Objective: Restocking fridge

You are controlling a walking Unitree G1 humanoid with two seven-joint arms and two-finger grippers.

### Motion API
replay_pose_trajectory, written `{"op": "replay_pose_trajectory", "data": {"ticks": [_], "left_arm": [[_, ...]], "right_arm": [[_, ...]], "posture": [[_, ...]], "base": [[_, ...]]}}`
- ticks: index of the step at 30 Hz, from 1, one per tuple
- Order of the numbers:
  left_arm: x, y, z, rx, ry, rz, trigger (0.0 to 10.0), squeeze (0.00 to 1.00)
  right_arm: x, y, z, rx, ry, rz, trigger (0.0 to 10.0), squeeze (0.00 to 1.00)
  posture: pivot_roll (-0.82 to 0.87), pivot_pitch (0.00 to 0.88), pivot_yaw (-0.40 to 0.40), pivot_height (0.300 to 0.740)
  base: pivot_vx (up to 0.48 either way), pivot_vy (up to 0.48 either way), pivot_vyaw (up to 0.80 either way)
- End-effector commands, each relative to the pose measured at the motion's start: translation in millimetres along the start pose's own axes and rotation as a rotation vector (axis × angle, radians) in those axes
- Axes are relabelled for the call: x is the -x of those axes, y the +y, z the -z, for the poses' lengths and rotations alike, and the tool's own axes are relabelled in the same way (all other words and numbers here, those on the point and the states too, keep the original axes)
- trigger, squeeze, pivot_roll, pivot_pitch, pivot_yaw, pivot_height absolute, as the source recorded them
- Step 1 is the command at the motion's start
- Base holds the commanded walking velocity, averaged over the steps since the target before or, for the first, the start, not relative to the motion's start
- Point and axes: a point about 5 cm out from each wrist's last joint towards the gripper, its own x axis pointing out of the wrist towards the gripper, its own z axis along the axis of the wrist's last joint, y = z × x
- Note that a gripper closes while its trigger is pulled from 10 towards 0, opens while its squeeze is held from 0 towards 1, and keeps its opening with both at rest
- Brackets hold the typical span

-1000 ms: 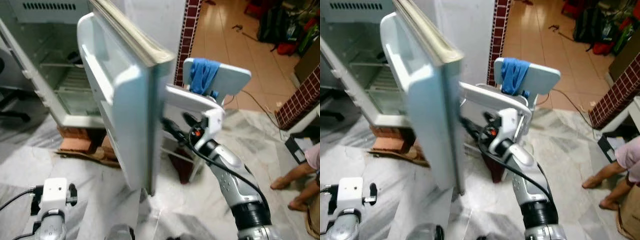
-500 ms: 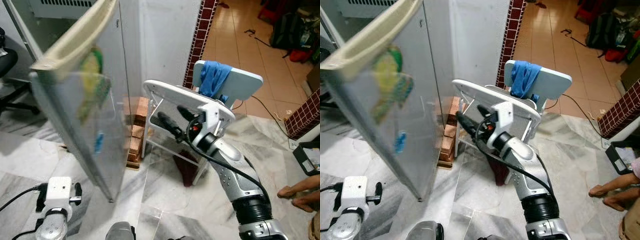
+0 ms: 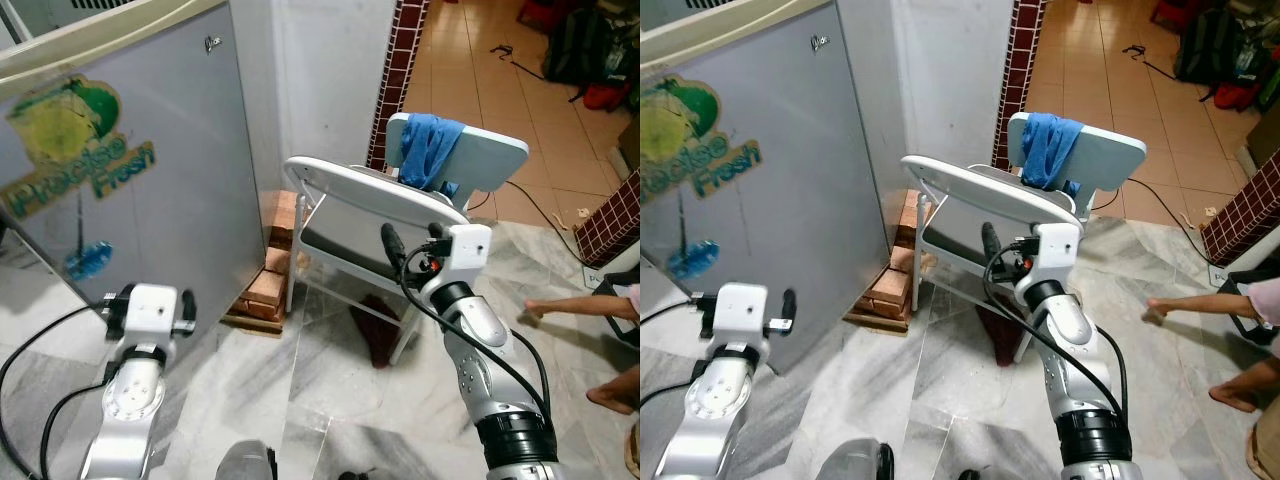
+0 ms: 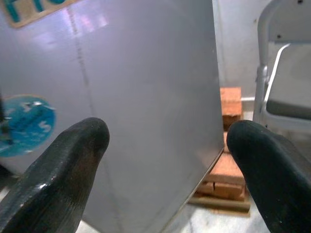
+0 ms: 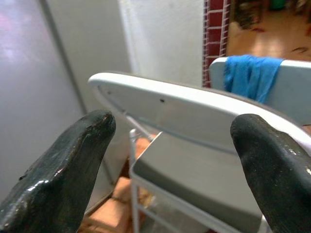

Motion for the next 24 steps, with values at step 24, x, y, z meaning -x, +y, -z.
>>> {"op": "replay_pose_trajectory", "data": {"ticks": [24], "left_arm": [[-16.4,-21.1,-3.2,0.091,-0.017,0.037,10.0,0.00]], "right_arm": [[4.3,-7.4,8.5,0.002,0.003,0.097,10.0,0.00]], "posture": [[0.06,0.056,-0.049,0.740]], "base": [[0.000,0.480,-0.56]]}}
